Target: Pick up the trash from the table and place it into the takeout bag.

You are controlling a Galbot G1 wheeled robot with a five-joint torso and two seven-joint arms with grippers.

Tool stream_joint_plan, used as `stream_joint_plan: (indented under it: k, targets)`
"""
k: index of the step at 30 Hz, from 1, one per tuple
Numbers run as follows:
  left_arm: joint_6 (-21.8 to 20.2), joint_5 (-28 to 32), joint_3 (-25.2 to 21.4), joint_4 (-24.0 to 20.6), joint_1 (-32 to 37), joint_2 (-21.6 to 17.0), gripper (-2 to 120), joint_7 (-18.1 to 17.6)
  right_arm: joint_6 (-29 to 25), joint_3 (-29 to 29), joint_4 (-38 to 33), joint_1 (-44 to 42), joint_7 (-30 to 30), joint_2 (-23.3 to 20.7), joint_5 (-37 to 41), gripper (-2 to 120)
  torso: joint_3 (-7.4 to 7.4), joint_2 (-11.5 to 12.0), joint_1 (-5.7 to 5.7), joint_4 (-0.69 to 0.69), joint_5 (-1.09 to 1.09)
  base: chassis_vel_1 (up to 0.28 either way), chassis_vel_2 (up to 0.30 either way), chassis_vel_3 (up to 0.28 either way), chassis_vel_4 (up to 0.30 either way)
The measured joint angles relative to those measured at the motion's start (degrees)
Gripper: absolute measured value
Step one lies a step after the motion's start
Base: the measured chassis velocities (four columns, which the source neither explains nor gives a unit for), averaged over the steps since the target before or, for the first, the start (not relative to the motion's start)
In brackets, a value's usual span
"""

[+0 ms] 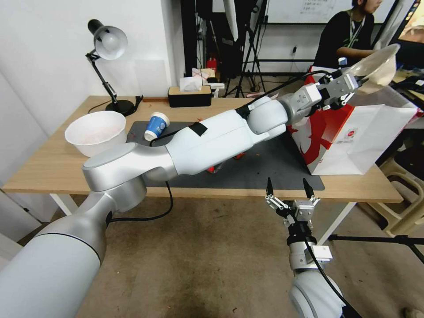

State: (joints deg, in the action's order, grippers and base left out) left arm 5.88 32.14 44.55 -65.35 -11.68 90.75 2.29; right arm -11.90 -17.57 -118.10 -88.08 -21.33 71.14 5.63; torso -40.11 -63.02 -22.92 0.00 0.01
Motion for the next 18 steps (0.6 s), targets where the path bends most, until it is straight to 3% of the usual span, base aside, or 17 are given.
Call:
stream_joint_plan:
  k: [3, 6, 7, 9, 10, 15, 18]
  targets:
    - [-0.2, 0.0, -0.2, 0.8, 0.2, 0.5, 18, -0.3, -0.1, -0.2, -0.2, -0.2, 0.0, 0.0, 0.0, 100, 0.0, 0.0, 0.0, 0.0, 0.0, 0.0, 0.0, 0.0, 0.0]
    - [-0.2, 0.0, -0.2, 0.8, 0.2, 0.6, 19, -0.3, -0.1, -0.2, -0.3, -0.3, 0.0, 0.0, 0.0, 100, 0.0, 0.0, 0.0, -0.01, 0.0, 0.0, 0.0, 0.0, 0.0]
    - [-0.3, -0.1, -0.4, 0.9, 0.3, 0.5, 31, -0.5, -0.1, -0.3, -0.4, -0.4, -0.1, 0.0, 0.0, 100, 0.0, 0.0, 0.0, -0.01, 0.0, 0.0, 0.0, 0.0, 0.0]
    - [-0.3, -0.1, -0.5, 0.8, 0.4, 0.5, 33, -0.6, -0.1, -0.4, -0.4, -0.4, -0.1, 0.0, 0.0, 100, 0.0, 0.0, 0.0, -0.01, 0.0, 0.0, 0.0, 0.0, 0.0]
    - [-0.4, -0.1, -0.7, 0.7, 0.5, 0.3, 39, -1.0, -0.2, -0.5, -0.4, -0.4, -0.1, 0.0, 0.0, 100, 0.0, 0.0, 0.0, -0.01, -0.01, 0.0, 0.0, 0.0, 0.0]
    - [-1.2, 0.4, -2.7, -1.6, 1.6, -1.6, 60, -2.4, -0.2, -0.5, -0.5, -0.5, -0.2, 0.0, 0.1, 100, 0.0, 0.0, 0.0, -0.01, -0.01, 0.0, 0.0, 0.0, 0.0]
    - [-1.9, 1.1, -3.5, -3.1, 2.1, -2.9, 65, -2.9, -0.2, -0.5, -0.5, -0.5, -0.2, 0.0, 0.1, 100, 0.0, 0.0, 0.0, -0.01, -0.02, 0.0, 0.0, 0.0, 0.0]
